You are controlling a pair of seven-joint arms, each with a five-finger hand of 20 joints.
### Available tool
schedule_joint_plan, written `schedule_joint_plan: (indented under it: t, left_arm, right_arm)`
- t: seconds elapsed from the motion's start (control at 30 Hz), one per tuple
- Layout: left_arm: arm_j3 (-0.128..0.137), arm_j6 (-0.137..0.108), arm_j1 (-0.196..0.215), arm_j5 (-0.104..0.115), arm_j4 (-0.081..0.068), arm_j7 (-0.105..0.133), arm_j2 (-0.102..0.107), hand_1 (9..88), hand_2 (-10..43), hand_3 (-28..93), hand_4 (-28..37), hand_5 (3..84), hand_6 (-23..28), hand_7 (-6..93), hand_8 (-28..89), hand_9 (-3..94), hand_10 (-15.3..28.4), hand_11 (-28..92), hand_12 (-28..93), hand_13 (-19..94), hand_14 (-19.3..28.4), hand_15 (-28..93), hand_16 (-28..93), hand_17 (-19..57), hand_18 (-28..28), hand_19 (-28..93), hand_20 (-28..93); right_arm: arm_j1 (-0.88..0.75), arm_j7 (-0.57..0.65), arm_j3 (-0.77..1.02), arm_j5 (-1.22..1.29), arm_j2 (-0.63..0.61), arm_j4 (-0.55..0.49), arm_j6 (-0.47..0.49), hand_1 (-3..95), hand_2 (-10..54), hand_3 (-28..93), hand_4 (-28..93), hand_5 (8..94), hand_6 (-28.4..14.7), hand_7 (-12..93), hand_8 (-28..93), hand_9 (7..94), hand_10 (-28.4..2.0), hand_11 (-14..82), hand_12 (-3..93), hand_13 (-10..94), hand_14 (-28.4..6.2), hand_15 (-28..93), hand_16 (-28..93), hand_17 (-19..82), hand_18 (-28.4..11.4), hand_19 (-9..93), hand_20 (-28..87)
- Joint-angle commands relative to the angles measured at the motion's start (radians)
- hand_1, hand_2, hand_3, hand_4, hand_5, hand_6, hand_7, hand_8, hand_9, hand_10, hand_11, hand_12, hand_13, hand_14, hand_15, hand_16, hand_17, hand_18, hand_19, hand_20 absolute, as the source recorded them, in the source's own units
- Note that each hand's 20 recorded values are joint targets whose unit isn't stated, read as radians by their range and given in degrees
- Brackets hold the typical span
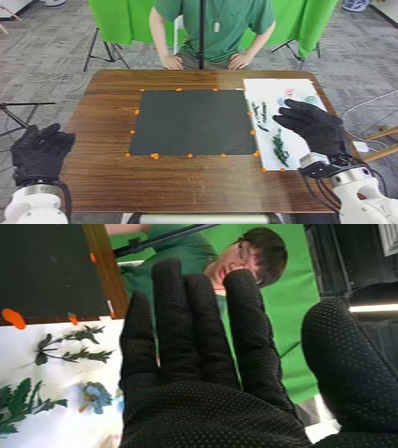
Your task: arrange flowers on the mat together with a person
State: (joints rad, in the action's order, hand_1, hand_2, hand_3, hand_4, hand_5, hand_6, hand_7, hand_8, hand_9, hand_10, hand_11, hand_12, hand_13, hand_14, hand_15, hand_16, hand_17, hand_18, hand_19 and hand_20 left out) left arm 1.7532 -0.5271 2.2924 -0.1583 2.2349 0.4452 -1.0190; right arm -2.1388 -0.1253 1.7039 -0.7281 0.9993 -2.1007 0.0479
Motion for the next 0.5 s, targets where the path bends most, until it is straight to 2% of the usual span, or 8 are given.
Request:
schedule_joint_plan:
  t: [0.03, 0.07, 0.2, 0.23, 0.3, 0.37, 0.47, 0.5]
  left_arm:
    - [0.024, 0.113, 0.032, -0.067, -0.011, -0.007, 0.008, 24.8, 12.6, 79, -28.2, 57.4, 8.6, 24.1, -10, 53.6, 17.0, 25, 16, 41, 18.7, 46, -2, 4.5, 22.5, 55, 23]
    - [0.025, 0.118, 0.031, -0.074, -0.011, -0.006, 0.010, 24.0, 12.4, 79, -28.2, 56.0, 8.4, 22.1, -10, 51.5, 16.7, 23, 15, 39, 18.2, 43, -3, 3.3, 22.0, 53, 23]
    - [0.029, 0.142, 0.025, -0.070, -0.011, -0.001, 0.017, 21.6, 11.8, 81, -28.3, 50.7, 8.1, 16.6, -9, 42.8, 16.1, 18, 10, 31, 15.6, 33, -7, -0.2, 18.9, 44, 19]
    - [0.027, 0.149, 0.022, -0.075, -0.012, -0.004, 0.017, 21.4, 11.7, 81, -28.3, 49.6, 7.9, 15.9, -9, 41.1, 16.0, 17, 10, 29, 14.8, 31, -7, -1.0, 18.2, 42, 18]
    - [0.024, 0.151, 0.021, -0.078, -0.011, -0.001, 0.017, 20.9, 11.7, 81, -28.3, 47.9, 7.7, 14.8, -9, 39.0, 15.6, 17, 9, 27, 14.1, 28, -7, -1.4, 17.1, 39, 17]
    - [0.025, 0.167, 0.016, -0.081, -0.011, -0.001, 0.018, 20.3, 11.8, 81, -28.3, 46.4, 7.5, 13.8, -10, 37.5, 15.1, 16, 8, 26, 13.6, 27, -7, -1.9, 16.4, 38, 16]
    - [0.027, 0.172, 0.013, -0.119, -0.011, -0.009, 0.022, 19.7, 12.1, 80, -28.3, 44.2, 6.9, 13.2, -10, 34.7, 14.6, 15, 7, 23, 12.4, 25, -8, -3.6, 15.8, 37, 15]
    - [0.028, 0.163, 0.013, -0.121, -0.010, -0.011, 0.022, 19.5, 12.3, 80, -28.3, 43.7, 6.9, 13.0, -10, 33.9, 14.3, 15, 7, 23, 12.1, 25, -8, -4.0, 15.5, 37, 15]
  right_arm:
    - [-0.014, -0.019, 0.011, 0.007, -0.010, -0.006, -0.013, 18.5, 11.8, 79, -19, 50.2, -0.6, 19, -12, 52.2, -15.1, 7.8, 18.4, 44, -12.2, 18, 25, 18, -15.0, 30, 19]
    - [-0.010, -0.020, 0.010, 0.007, -0.011, -0.004, -0.012, 18.4, 11.8, 79, -19, 49.8, -0.6, 19, -11, 51.9, -15.0, 7.6, 18.3, 43, -12.3, 18, 25, 18, -15.0, 29, 19]
    - [0.000, -0.023, 0.008, 0.005, -0.020, -0.002, -0.016, 17.9, 11.9, 79, -19, 49.3, -0.7, 18, -11, 50.9, -14.9, 7.3, 18.2, 42, -12.7, 17, 25, 17, -15.1, 29, 19]
    - [-0.002, -0.022, 0.011, 0.006, -0.021, -0.002, -0.015, 17.8, 12.0, 79, -19, 49.2, -0.7, 18, -11, 50.8, -14.8, 7.3, 18.2, 42, -12.8, 17, 25, 17, -15.1, 29, 19]
    - [0.001, -0.021, 0.015, 0.009, -0.024, -0.003, -0.013, 17.8, 12.0, 79, -19, 49.2, -0.8, 18, -11, 50.6, -14.8, 7.3, 18.2, 42, -12.9, 16, 26, 17, -15.1, 29, 19]
    - [0.015, -0.027, 0.014, 0.002, -0.031, 0.000, -0.017, 17.6, 12.1, 79, -19, 48.9, -0.7, 18, -11, 50.2, -14.8, 7.2, 18.2, 42, -12.9, 16, 26, 17, -15.1, 29, 20]
    - [0.018, -0.028, 0.014, 0.007, -0.039, 0.002, -0.024, 17.5, 12.1, 79, -19, 48.8, -0.9, 18, -11, 49.7, -14.8, 6.9, 18.2, 41, -12.9, 16, 26, 17, -15.1, 29, 20]
    - [0.019, -0.026, 0.010, 0.009, -0.038, 0.002, -0.028, 17.4, 12.1, 79, -19, 48.7, -0.9, 18, -11, 49.7, -14.8, 6.9, 18.3, 41, -12.9, 15, 26, 17, -15.2, 29, 20]
